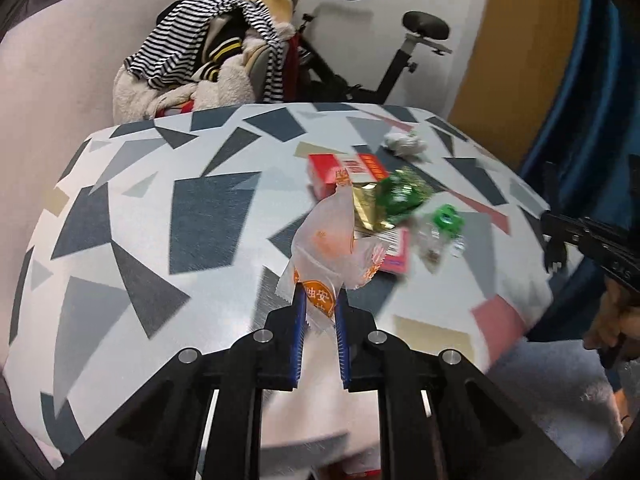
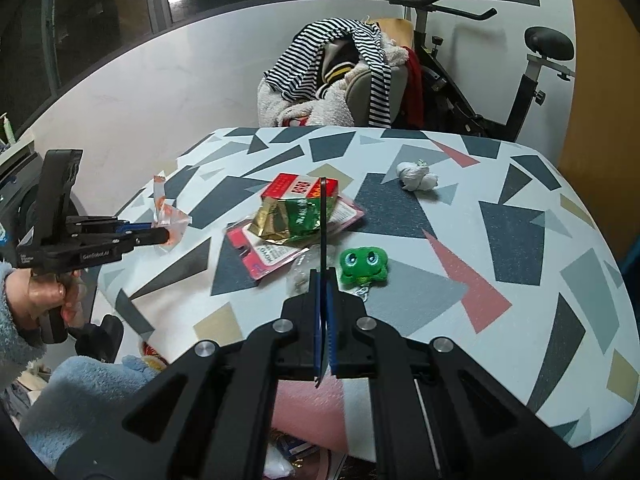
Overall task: Collect trash
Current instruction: 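Carry the orange-print wrapper over the brown bin and open the left tool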
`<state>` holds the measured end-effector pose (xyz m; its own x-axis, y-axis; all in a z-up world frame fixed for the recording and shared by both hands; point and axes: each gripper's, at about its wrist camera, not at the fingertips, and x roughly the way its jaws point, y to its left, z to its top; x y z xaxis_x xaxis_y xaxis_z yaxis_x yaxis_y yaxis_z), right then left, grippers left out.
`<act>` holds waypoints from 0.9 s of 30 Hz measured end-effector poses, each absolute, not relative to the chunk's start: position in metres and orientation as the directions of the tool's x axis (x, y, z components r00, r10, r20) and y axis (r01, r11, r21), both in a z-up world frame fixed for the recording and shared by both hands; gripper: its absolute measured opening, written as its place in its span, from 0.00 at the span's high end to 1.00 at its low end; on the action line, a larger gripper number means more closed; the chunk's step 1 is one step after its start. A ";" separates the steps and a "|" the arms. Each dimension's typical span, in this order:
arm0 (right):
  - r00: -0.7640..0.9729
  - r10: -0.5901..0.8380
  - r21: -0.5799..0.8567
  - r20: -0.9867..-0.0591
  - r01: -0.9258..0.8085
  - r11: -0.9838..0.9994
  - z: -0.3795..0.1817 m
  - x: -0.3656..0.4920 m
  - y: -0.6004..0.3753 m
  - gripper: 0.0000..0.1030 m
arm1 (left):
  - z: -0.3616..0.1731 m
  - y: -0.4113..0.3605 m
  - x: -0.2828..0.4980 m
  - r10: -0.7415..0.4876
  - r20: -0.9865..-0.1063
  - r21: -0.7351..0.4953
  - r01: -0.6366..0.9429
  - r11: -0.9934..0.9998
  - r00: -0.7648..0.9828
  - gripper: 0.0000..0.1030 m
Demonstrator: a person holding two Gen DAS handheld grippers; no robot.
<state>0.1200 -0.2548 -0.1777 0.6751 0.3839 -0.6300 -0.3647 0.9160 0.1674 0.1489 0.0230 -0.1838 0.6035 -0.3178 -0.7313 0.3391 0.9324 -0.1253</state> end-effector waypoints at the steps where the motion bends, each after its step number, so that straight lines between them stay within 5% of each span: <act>1: 0.675 0.388 0.169 -0.627 -0.368 0.914 -0.176 0.115 -0.254 0.93 | -0.181 0.020 0.140 -0.331 -0.726 -0.135 0.346 0.928 0.603 0.86; 16: 0.637 0.421 0.200 -0.646 -0.392 0.898 -0.190 0.050 -0.249 0.93 | -0.207 -0.029 0.028 -0.413 -0.759 -0.166 0.463 0.871 0.503 0.86; 27: 0.608 0.420 0.215 -0.673 -0.382 0.899 -0.207 0.034 -0.249 0.93 | -0.252 -0.043 0.016 -0.403 -0.817 -0.175 0.489 0.855 0.413 0.85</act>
